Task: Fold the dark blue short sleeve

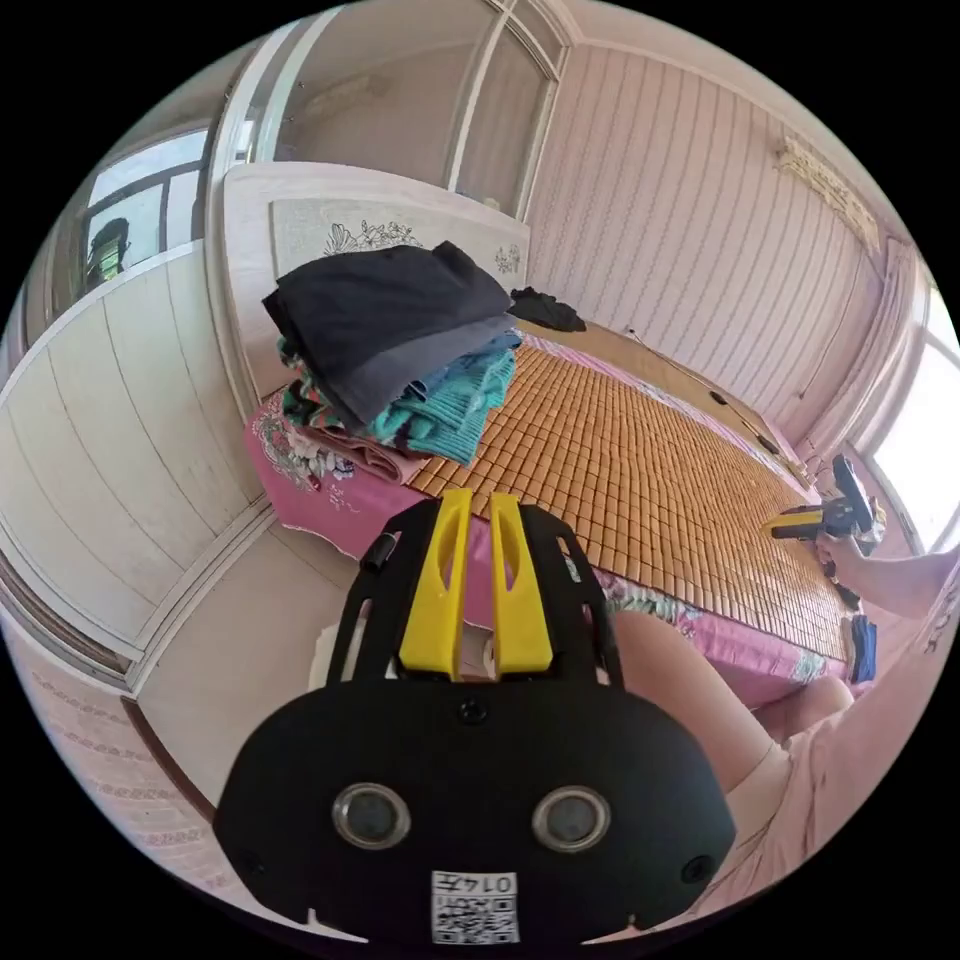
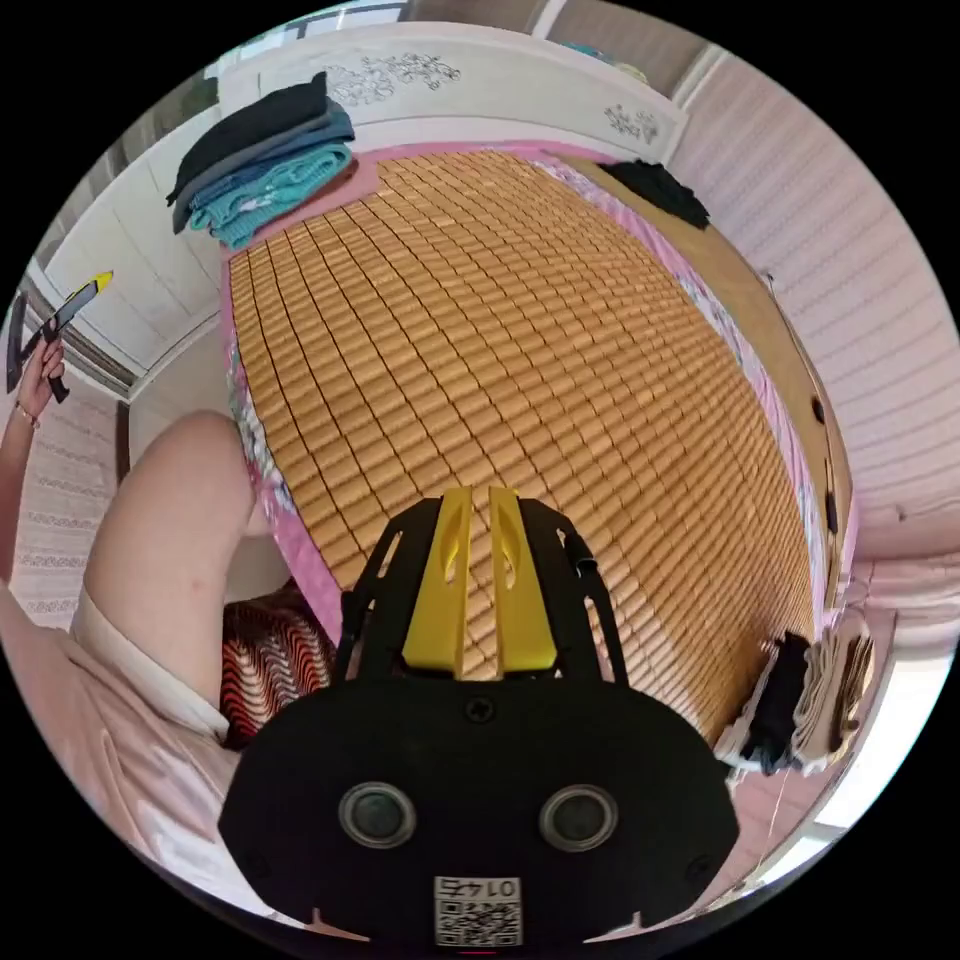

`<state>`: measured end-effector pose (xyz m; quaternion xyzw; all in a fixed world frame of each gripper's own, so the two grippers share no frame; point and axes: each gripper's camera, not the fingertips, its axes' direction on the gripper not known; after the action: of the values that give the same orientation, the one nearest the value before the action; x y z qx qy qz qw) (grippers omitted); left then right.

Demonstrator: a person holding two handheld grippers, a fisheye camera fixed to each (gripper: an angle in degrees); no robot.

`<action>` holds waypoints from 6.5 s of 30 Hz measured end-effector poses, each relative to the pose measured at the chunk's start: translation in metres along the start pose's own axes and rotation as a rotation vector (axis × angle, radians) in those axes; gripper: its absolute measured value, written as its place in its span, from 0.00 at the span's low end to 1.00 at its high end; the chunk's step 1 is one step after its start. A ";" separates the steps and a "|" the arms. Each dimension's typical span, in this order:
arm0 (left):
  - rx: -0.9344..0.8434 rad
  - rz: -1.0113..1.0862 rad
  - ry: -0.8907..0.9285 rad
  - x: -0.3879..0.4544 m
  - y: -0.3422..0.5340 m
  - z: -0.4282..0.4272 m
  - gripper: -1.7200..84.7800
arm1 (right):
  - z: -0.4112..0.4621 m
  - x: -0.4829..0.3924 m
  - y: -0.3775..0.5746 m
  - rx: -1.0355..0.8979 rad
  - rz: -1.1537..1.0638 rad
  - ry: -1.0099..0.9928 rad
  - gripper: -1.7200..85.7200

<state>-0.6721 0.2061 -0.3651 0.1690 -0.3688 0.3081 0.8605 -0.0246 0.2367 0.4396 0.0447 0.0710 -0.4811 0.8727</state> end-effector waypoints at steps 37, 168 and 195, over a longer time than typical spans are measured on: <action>-0.351 1.348 0.950 1.063 0.096 0.223 0.10 | -0.010 0.280 0.603 0.093 1.017 0.155 0.11; -0.706 0.327 0.298 0.224 -0.074 0.309 0.01 | 0.105 0.228 0.292 -0.171 0.665 -0.320 0.03; -0.493 0.703 0.521 0.475 -0.139 0.419 0.02 | 0.168 0.476 0.187 0.194 0.799 -0.377 0.06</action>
<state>-0.5474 0.0770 0.2580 -0.2565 -0.2382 0.5149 0.7825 0.3986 -0.0851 0.5276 0.0619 -0.1577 -0.1106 0.9793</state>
